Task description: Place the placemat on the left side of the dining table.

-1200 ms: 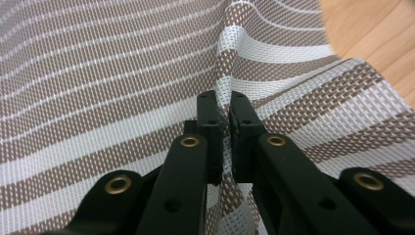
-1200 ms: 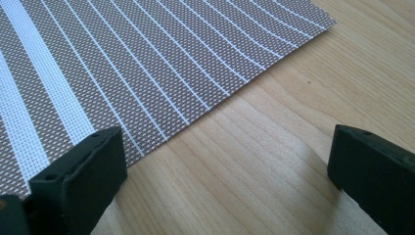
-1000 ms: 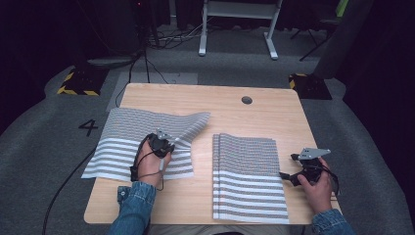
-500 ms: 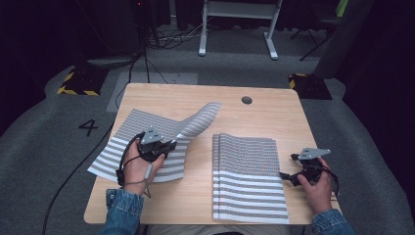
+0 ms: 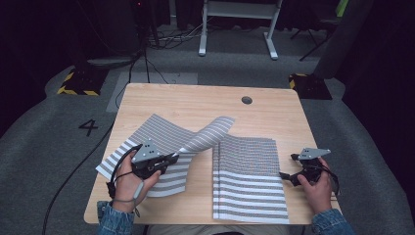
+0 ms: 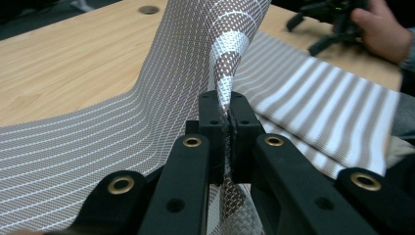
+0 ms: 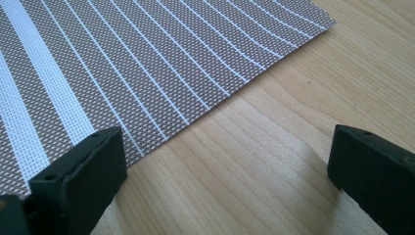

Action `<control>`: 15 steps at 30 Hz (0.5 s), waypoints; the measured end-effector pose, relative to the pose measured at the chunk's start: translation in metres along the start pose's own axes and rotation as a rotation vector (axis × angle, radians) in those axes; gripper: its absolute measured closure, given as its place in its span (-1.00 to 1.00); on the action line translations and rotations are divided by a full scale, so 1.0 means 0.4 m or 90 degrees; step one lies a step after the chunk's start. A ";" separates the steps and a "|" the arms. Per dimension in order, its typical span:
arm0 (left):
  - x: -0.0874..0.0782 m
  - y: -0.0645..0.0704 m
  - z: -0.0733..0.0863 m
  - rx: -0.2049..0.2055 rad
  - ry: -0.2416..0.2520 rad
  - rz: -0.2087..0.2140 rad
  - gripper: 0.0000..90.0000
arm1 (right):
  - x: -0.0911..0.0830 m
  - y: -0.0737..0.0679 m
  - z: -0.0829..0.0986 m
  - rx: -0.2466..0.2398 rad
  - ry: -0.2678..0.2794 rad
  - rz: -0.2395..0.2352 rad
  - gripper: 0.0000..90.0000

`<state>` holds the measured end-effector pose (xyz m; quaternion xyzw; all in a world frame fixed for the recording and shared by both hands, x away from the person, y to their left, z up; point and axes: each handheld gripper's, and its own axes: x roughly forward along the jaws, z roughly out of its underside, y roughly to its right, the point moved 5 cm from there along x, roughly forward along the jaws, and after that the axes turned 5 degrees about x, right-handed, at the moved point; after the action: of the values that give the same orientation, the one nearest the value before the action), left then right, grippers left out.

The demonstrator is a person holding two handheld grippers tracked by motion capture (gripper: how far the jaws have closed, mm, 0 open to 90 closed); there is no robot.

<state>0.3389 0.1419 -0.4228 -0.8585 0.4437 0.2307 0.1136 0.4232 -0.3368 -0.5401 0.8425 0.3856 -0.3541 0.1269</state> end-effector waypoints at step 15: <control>0.034 0.067 0.071 0.024 -0.109 0.125 -0.25 | 0.000 -0.001 0.000 0.001 -0.001 -0.001 -0.97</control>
<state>0.3153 0.1281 -0.4538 -0.7857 0.5186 0.3048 0.1444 0.4229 -0.3367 -0.5401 0.8422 0.3854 -0.3554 0.1262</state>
